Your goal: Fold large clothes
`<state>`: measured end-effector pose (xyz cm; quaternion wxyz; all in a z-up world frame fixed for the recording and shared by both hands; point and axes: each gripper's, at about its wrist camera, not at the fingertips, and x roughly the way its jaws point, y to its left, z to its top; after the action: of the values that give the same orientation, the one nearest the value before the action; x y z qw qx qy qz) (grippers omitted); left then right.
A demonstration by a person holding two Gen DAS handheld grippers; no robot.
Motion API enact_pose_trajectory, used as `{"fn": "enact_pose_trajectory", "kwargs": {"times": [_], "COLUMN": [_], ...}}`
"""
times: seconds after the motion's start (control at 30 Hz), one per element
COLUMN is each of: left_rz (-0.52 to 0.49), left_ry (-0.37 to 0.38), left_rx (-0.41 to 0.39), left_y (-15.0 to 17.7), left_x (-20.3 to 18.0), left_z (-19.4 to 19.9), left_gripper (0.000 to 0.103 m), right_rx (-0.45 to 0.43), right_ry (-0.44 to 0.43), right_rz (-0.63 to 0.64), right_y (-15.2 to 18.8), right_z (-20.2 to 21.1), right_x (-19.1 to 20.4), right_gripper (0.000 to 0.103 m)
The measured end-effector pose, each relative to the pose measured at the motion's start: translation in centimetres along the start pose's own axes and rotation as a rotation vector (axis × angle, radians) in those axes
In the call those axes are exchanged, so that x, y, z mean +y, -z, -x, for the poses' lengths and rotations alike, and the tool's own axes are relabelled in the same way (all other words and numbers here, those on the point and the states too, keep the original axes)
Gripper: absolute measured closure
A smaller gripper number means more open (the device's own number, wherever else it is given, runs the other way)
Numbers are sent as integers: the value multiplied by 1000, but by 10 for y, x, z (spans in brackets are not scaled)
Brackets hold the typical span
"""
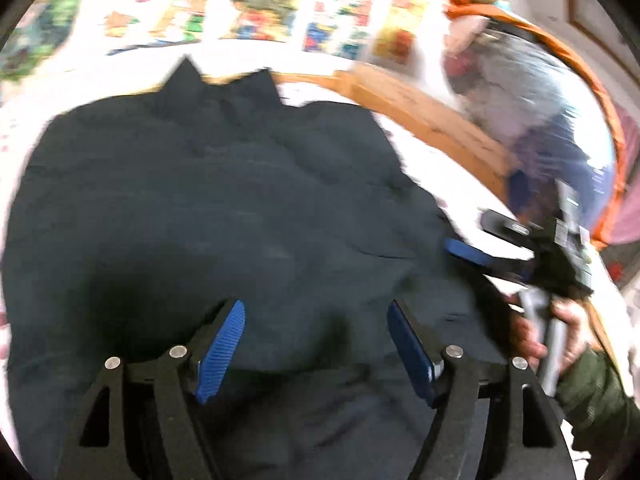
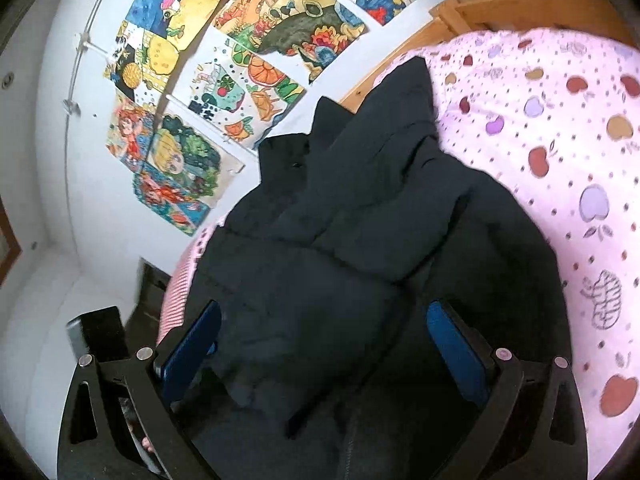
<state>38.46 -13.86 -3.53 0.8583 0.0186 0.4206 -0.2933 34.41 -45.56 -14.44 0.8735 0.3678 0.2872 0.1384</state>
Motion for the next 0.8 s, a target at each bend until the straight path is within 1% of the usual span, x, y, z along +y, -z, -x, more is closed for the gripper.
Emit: {"fn": "enact_pose_trajectory", "kwargs": {"times": [0.03, 0.1, 0.17, 0.23, 0.27, 0.33, 0.37, 0.4, 0.43, 0.47, 0.5, 0.53, 0.6, 0.67, 0.73, 0.8], "left_rz": [7, 23, 48, 92, 118, 165, 195, 218, 241, 264, 281, 289, 312, 297, 239, 195], "left_ry": [-33, -140, -198, -227, -232, -236, -238, -241, -240, -237, -235, -234, -235, -239, -304, -345], "left_rx": [-7, -24, -33, -37, -41, -50, -57, -62, -70, -75, -78, -81, -99, -114, -142, -146], "left_y": [0, 1, 3, 5, 6, 9, 12, 14, 15, 17, 18, 17, 16, 15, 12, 9], "left_x": [5, 20, 35, 54, 63, 80, 90, 98, 105, 112, 119, 122, 133, 137, 136, 135], "left_z": [4, 13, 20, 26, 29, 36, 41, 44, 46, 50, 53, 54, 63, 69, 73, 73], "left_gripper": [28, 28, 28, 28, 28, 27, 27, 27, 26, 25, 25, 25, 25, 25, 25, 25], "right_rx": [5, 29, 84, 122, 135, 163, 184, 200, 208, 211, 210, 200, 169, 123, 42, -29], "right_ry": [0, 43, 133, 202, 236, 269, 263, 265, 290, 322, 347, 378, 381, 399, 453, 510], "right_rz": [-1, 9, 44, 87, 116, 156, 151, 147, 142, 159, 178, 207, 231, 262, 332, 382], "right_y": [1, 5, 10, 14, 17, 21, 23, 24, 27, 29, 30, 30, 26, 16, 1, -16], "right_z": [0, -3, -14, -23, -28, -36, -40, -41, -43, -43, -43, -40, -29, -18, -5, 2], "right_x": [1, 4, 12, 19, 26, 38, 42, 45, 49, 54, 58, 64, 75, 89, 110, 124], "right_gripper": [1, 1, 1, 2, 6, 29, 50, 59, 61, 69, 86, 94, 98, 99, 99, 99]}}
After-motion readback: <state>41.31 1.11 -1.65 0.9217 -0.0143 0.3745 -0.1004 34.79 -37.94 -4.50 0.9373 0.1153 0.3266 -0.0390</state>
